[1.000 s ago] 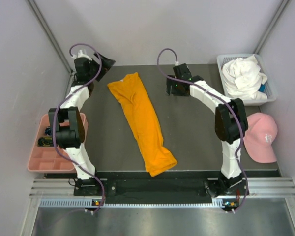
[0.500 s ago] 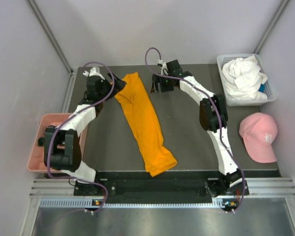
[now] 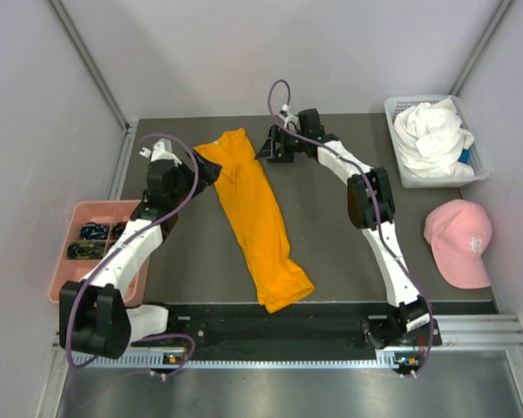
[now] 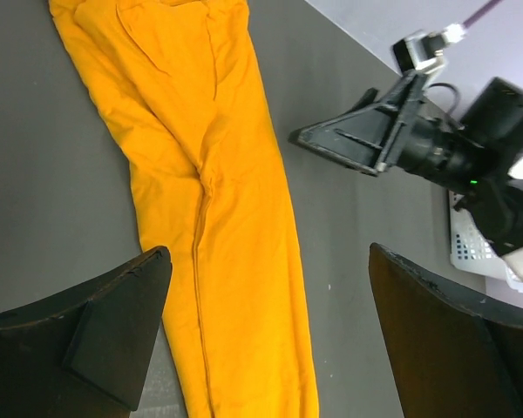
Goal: Fold and stack the t-shirts
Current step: Rotate the tshirt 90 degrees
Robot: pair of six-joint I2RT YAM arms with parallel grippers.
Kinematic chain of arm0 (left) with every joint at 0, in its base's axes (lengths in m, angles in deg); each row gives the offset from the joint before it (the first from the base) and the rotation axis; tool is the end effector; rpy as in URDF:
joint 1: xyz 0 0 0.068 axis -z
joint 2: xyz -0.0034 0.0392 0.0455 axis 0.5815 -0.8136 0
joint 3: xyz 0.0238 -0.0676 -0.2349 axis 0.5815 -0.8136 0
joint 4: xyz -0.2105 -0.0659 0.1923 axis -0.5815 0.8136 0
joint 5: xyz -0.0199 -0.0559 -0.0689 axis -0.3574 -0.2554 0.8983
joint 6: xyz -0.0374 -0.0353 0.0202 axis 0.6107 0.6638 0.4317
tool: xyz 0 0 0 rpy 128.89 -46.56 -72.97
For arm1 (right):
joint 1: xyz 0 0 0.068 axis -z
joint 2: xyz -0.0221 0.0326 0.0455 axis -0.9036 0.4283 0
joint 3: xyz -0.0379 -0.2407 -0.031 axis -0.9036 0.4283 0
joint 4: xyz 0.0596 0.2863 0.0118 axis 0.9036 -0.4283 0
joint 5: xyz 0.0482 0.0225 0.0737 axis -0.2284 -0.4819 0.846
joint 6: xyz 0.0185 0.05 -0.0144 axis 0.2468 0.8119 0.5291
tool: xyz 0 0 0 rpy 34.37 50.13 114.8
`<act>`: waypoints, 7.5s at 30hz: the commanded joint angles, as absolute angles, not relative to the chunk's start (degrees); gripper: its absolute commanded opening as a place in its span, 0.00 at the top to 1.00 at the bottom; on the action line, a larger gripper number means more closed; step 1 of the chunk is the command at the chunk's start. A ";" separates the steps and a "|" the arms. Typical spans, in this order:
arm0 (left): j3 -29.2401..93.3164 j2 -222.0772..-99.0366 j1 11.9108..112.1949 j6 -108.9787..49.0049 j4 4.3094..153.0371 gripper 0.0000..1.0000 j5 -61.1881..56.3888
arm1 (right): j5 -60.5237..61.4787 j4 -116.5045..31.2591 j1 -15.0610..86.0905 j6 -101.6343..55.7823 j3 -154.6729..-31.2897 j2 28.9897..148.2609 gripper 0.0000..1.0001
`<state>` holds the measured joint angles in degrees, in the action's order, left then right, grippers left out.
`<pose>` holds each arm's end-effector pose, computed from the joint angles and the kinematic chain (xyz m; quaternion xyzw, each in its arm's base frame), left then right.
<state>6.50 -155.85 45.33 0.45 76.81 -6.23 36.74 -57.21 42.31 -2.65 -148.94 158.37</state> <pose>0.3199 -0.0582 0.2391 -0.2061 0.7930 -0.2785 0.5011 0.5373 0.2488 0.1365 -0.1401 0.8270 0.4812 0.2546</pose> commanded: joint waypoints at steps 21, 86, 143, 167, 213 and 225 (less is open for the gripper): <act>2.15 -146.94 46.19 1.15 78.49 0.01 -4.51 | 45.04 -52.92 40.03 2.61 -153.75 163.64 0.21; -0.23 -147.03 46.10 2.64 78.32 0.01 -2.58 | 19.73 -38.16 54.36 13.85 -121.15 147.47 1.00; 68.94 -219.18 65.08 -21.34 77.17 0.17 -26.21 | 4.08 -51.43 46.89 0.93 -55.41 72.06 0.33; 70.52 -224.37 64.82 -25.75 77.79 0.31 -30.00 | 4.53 -50.73 46.89 1.11 -53.38 73.73 0.32; 67.01 -219.19 64.38 -26.10 75.68 0.40 -30.88 | 6.11 -48.18 46.89 1.64 -52.42 76.89 0.32; 67.45 -217.16 64.38 -27.06 76.12 0.35 -31.93 | 6.28 -48.00 46.89 1.81 -52.42 77.07 0.32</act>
